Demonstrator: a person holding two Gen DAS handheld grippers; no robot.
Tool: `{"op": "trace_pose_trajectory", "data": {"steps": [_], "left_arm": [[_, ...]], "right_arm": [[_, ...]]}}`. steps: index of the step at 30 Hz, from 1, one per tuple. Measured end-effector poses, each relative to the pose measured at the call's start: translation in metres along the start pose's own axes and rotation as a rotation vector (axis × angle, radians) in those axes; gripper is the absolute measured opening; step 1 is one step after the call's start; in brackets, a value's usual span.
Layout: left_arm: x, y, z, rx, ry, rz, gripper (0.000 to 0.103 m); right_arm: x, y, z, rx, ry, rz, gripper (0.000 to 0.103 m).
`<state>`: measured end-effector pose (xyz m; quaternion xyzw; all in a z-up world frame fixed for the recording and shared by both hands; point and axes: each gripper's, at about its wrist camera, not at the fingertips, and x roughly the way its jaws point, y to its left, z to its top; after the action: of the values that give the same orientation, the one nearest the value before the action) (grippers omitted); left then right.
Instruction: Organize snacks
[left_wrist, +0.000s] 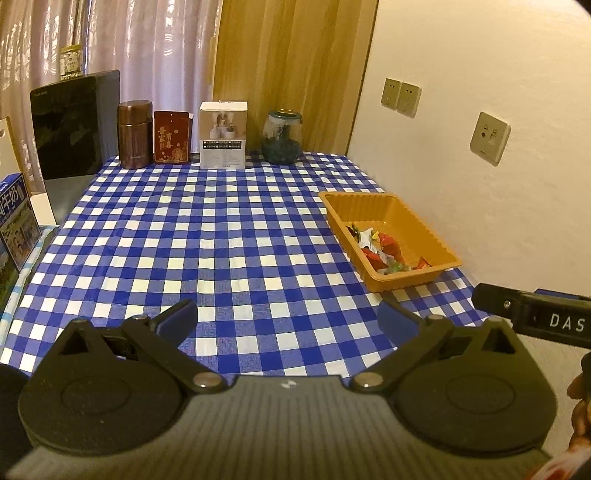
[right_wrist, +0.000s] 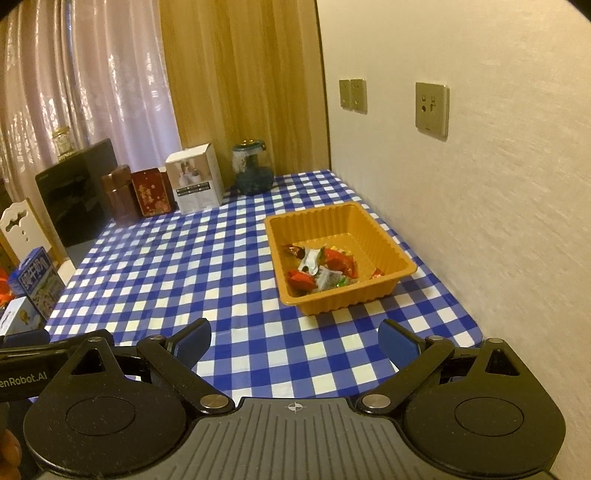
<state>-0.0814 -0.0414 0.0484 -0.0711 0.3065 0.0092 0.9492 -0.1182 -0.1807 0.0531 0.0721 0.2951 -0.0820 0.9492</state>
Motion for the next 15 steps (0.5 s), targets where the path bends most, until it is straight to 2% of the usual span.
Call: {"op": "trace_pose_trajectory", "data": {"steps": [15], "left_arm": [[-0.0024,-0.0036,0.0023,0.018,-0.003,-0.011,0.103]], "right_arm": [[-0.004,-0.0041,0.0024,-0.003,-0.007,-0.003,0.096]]}}
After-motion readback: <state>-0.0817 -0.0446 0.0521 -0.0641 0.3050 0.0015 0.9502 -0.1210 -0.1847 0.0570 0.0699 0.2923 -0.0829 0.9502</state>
